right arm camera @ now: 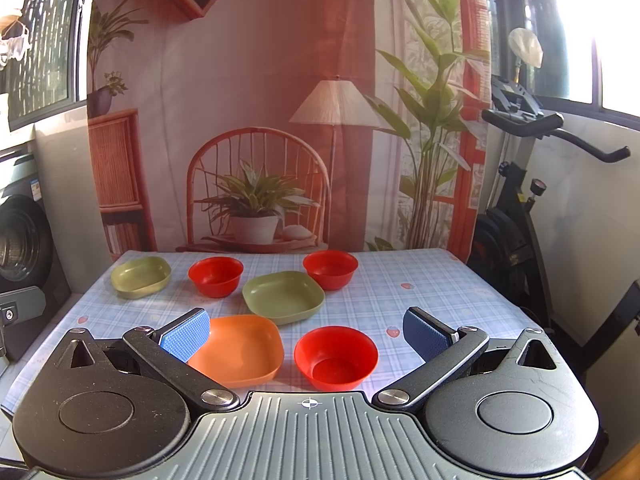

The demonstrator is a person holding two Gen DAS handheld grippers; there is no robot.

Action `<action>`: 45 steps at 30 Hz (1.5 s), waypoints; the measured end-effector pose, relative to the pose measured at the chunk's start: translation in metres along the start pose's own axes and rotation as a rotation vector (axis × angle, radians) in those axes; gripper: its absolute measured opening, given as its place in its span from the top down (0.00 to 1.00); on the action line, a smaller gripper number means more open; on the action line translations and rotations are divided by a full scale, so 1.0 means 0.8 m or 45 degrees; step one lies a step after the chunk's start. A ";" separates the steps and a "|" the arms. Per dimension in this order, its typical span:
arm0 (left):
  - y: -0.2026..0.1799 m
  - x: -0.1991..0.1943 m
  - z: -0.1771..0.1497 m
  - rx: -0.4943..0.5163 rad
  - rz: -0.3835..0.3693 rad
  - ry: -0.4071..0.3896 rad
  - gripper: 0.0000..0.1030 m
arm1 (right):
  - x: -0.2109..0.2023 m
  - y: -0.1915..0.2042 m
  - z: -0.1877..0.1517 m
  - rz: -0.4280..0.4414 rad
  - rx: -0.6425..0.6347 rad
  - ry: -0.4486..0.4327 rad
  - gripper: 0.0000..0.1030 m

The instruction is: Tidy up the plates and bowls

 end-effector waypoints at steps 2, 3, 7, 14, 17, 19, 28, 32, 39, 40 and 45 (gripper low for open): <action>0.000 0.000 0.000 0.000 -0.001 0.000 0.01 | 0.000 0.000 0.000 0.000 0.001 0.000 0.00; 0.000 0.000 0.000 0.000 -0.001 0.000 0.01 | 0.000 0.000 -0.001 0.000 0.001 0.000 0.00; 0.000 0.000 0.000 0.000 -0.001 0.000 0.01 | 0.000 0.000 -0.001 0.000 0.000 0.000 0.00; 0.001 -0.001 0.001 -0.002 -0.001 0.002 0.01 | 0.001 0.000 -0.002 0.000 0.001 0.001 0.00; 0.000 0.000 0.001 -0.002 -0.001 0.002 0.01 | 0.001 0.000 -0.003 0.000 0.001 0.001 0.00; 0.001 0.000 0.001 -0.003 -0.002 0.003 0.01 | 0.001 0.001 -0.003 0.001 0.001 0.001 0.00; 0.001 0.001 -0.003 -0.011 0.002 0.007 0.01 | 0.002 0.002 -0.003 0.000 0.001 0.001 0.00; 0.001 0.001 -0.003 -0.012 0.002 0.008 0.01 | 0.002 0.002 -0.003 0.001 0.002 0.001 0.00; 0.001 0.002 -0.003 -0.018 0.004 0.012 0.01 | 0.002 0.001 -0.003 0.001 0.001 0.002 0.00; 0.001 0.003 -0.003 -0.021 0.005 0.014 0.01 | 0.002 0.001 -0.003 0.001 0.001 0.001 0.00; 0.001 0.003 -0.003 -0.024 0.005 0.015 0.01 | 0.002 0.002 -0.003 0.000 0.002 0.002 0.00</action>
Point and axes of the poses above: each gripper's, at about its wrist camera, not at the fingertips, and x roughly the way its jaws point, y to its left, z to its top, the point moved 8 cm from there along x, roughly the way its jaws point, and after that the axes turned 6 degrees about y, right-handed, at the moved point
